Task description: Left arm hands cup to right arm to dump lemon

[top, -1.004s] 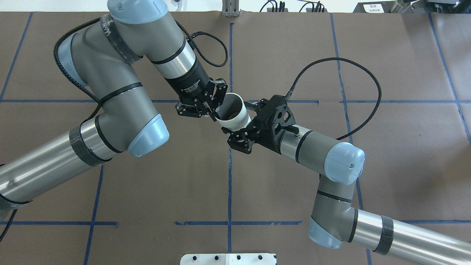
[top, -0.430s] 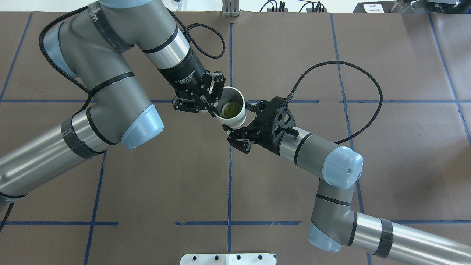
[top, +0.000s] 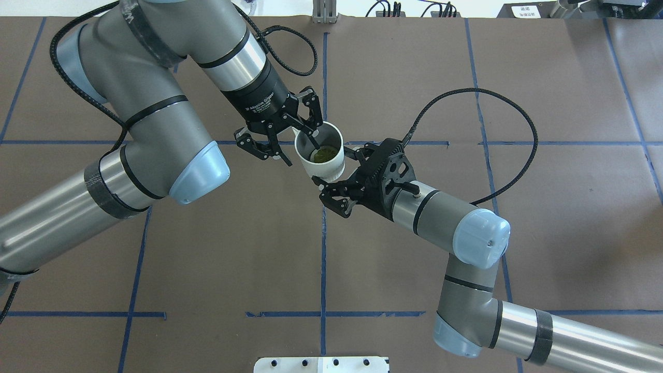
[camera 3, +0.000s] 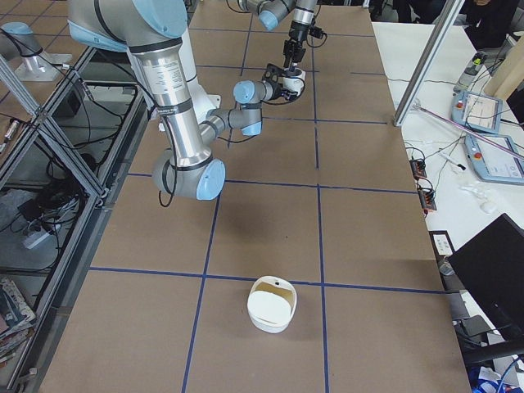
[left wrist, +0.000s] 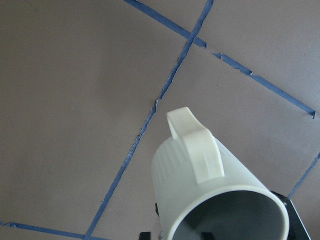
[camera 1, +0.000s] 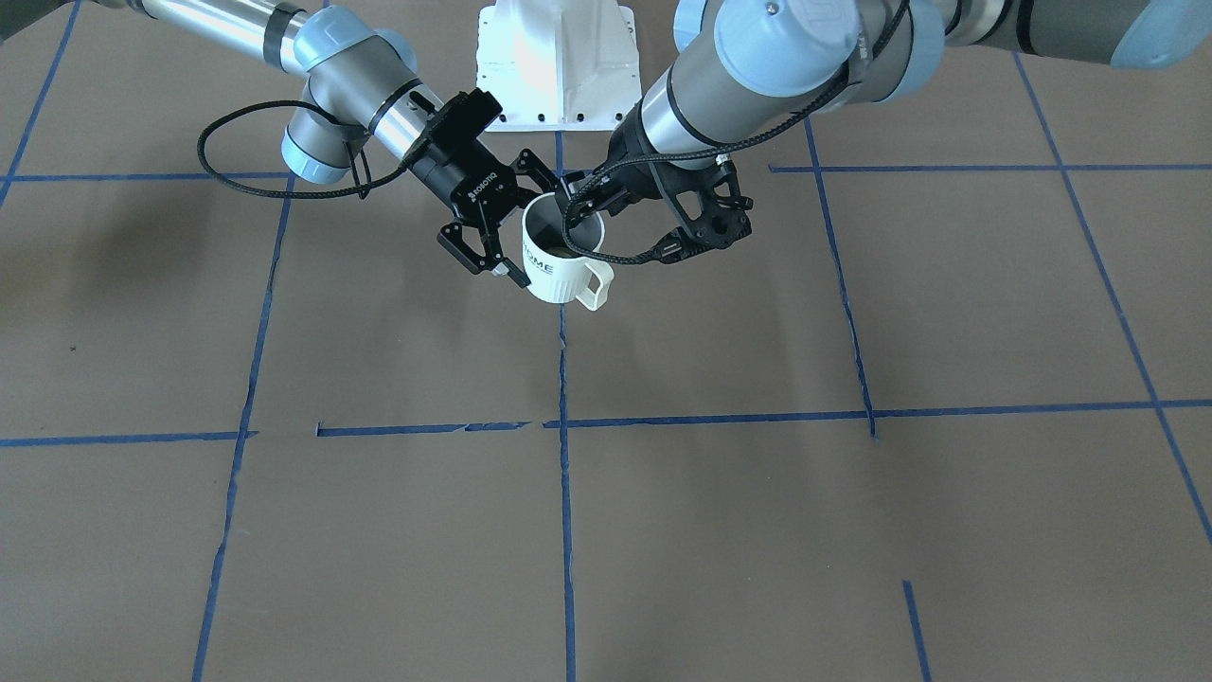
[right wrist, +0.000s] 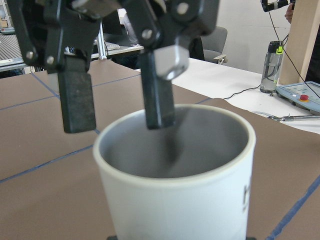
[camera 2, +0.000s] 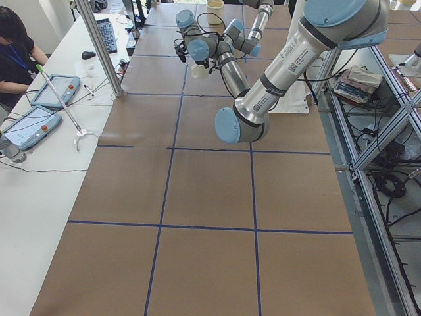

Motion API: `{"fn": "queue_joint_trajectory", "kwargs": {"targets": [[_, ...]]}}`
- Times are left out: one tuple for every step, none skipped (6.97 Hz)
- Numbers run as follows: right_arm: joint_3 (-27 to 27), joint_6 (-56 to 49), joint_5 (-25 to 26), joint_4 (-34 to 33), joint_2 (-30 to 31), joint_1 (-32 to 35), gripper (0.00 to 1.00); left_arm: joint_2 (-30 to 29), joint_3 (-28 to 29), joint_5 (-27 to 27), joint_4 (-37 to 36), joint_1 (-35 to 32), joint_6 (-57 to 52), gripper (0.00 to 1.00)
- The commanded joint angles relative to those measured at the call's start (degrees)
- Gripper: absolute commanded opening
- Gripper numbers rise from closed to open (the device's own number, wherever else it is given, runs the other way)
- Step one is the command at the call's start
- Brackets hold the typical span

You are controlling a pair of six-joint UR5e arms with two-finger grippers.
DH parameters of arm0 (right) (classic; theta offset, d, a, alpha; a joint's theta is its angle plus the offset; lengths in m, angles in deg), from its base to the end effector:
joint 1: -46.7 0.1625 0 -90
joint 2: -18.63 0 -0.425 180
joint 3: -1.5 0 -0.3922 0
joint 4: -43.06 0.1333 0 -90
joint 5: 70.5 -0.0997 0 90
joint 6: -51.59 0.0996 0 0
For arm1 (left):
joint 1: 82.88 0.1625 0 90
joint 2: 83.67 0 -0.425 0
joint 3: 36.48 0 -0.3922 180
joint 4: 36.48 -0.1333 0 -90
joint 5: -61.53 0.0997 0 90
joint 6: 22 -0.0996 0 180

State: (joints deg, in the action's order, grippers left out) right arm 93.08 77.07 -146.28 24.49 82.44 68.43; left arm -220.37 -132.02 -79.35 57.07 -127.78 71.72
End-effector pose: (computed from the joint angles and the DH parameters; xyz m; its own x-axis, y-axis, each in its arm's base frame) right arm -0.5119 -0.3739 0.2473 0.4634 -0.7573 0.4601 -0.3854 0.2953 0.8742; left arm 0.4262 -0.5038 0.0968 0.3980 -0.4544 -0.7969 0.0168 0.8722 -0.4889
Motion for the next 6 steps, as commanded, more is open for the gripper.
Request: {"fn": "queue_joint_trajectory", "kwargs": {"targets": [[0.00,-0.09,0.02,-0.07,0.26,0.24,0.10,0.47,0.00,-4.71,-0.13,-4.20,-1.77,1.00],[-0.09,-0.17,0.02,-0.42,0.35,0.85,0.08,2.74,-0.17,-6.32,-0.30,-6.40,-5.18,1.00],[-0.35,-0.35,-0.07,-0.60,0.44,1.55,0.07,5.11,0.00,-5.64,-0.48,-7.55,-10.52,1.00],[-0.79,-0.61,-0.16,-1.73,0.52,2.34,0.05,8.96,0.09,-5.55,-0.65,-10.26,-17.36,1.00],[-0.79,-0.61,-0.16,-4.18,0.44,3.66,0.04,13.26,0.00,-5.37,-0.83,-12.64,-25.61,1.00],[-0.88,-0.01,0.02,-6.03,1.22,5.50,0.04,16.96,-0.09,-2.50,-1.00,-14.58,-35.26,1.00]]}}
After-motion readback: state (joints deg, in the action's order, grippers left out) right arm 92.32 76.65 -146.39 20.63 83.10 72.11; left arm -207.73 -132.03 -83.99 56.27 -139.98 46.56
